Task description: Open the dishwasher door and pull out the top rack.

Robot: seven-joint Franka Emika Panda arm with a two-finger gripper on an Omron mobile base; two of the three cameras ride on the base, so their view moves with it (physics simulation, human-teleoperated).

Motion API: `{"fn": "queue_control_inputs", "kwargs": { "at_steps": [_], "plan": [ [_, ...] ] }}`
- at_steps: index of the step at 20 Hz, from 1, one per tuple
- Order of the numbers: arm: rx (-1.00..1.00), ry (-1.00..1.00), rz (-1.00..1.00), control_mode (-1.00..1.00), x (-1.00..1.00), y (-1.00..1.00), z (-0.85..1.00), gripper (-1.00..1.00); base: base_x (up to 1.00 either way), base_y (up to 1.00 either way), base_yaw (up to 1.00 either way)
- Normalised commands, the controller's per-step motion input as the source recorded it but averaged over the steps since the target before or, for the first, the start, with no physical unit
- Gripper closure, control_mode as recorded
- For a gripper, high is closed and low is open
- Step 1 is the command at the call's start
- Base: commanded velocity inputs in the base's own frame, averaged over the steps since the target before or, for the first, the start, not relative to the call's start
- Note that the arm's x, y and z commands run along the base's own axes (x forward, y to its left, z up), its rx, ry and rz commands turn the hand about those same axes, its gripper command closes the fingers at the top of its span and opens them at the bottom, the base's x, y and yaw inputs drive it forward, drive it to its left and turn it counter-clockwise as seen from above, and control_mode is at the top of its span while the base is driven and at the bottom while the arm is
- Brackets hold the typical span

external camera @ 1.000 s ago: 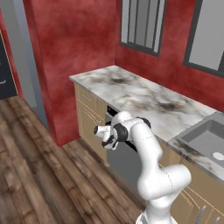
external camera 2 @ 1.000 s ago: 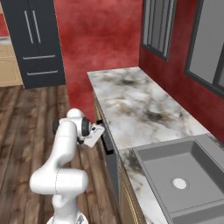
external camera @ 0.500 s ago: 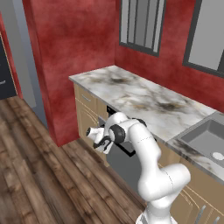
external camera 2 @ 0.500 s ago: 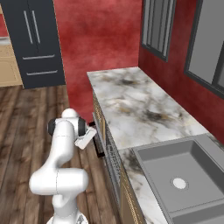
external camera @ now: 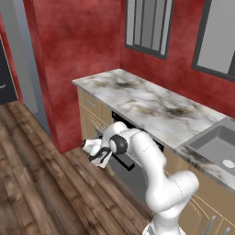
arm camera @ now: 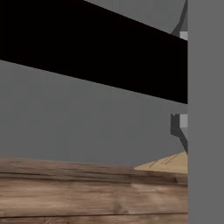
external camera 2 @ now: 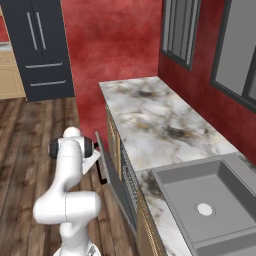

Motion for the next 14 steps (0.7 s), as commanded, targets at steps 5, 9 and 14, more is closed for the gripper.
{"fn": "queue_control_inputs", "kwargs": {
  "at_steps": [5, 9, 14],
  "plan": [
    [0.00, 0.00, 0.00, -1.00, -0.12, 0.59, -0.70, 1.00, 0.00, 0.00, 0.00],
    [-0.03, 0.00, 0.00, -1.00, -0.10, 0.60, -0.75, 1.00, 0.00, 0.00, 0.00],
    [-0.02, 0.00, 0.00, -1.00, -0.10, 0.58, -0.79, 1.00, 0.00, 0.00, 0.00]
  ]
}}
